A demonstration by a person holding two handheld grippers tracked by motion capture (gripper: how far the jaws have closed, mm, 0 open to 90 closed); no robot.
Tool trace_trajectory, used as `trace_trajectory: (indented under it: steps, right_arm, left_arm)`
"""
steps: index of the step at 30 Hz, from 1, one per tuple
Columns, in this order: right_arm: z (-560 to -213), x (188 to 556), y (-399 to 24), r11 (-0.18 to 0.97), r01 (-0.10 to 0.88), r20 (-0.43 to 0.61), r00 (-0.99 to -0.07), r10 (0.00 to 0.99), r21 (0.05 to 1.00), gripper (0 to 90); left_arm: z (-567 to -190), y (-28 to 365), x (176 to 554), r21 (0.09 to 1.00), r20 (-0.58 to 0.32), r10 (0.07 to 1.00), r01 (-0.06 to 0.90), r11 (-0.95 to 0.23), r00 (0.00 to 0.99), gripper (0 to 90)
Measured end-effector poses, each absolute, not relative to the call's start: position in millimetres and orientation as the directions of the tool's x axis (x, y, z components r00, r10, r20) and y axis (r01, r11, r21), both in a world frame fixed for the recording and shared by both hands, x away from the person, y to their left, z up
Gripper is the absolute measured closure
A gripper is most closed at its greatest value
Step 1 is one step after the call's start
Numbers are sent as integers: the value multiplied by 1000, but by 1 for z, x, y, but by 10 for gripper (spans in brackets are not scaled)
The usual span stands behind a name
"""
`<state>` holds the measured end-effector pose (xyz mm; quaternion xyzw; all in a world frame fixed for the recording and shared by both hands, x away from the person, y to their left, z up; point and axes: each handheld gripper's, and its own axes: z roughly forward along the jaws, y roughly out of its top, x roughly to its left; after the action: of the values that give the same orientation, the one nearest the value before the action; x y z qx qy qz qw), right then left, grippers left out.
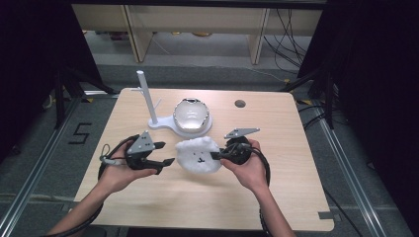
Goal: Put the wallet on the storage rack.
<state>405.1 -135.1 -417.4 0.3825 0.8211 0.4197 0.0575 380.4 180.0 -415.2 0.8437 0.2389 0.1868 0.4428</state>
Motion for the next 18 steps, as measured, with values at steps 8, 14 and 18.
trace_trajectory:
  steps: [8,14,18]
  right_arm:
    - [-411,414,-139,333,566,208,-687,696,755,773]
    - [-407,418,-139,322,545,186,-681,708,774,773]
    - [-407,420,-139,316,533,188,-691,698,785,773]
  left_arm:
    - [-453,217,361,841,31,685,351,-412,728,342]
    - [-476,231,355,856,-5,750,391,-339,661,340]
    - [-485,235,354,862,-20,777,405,-305,629,341]
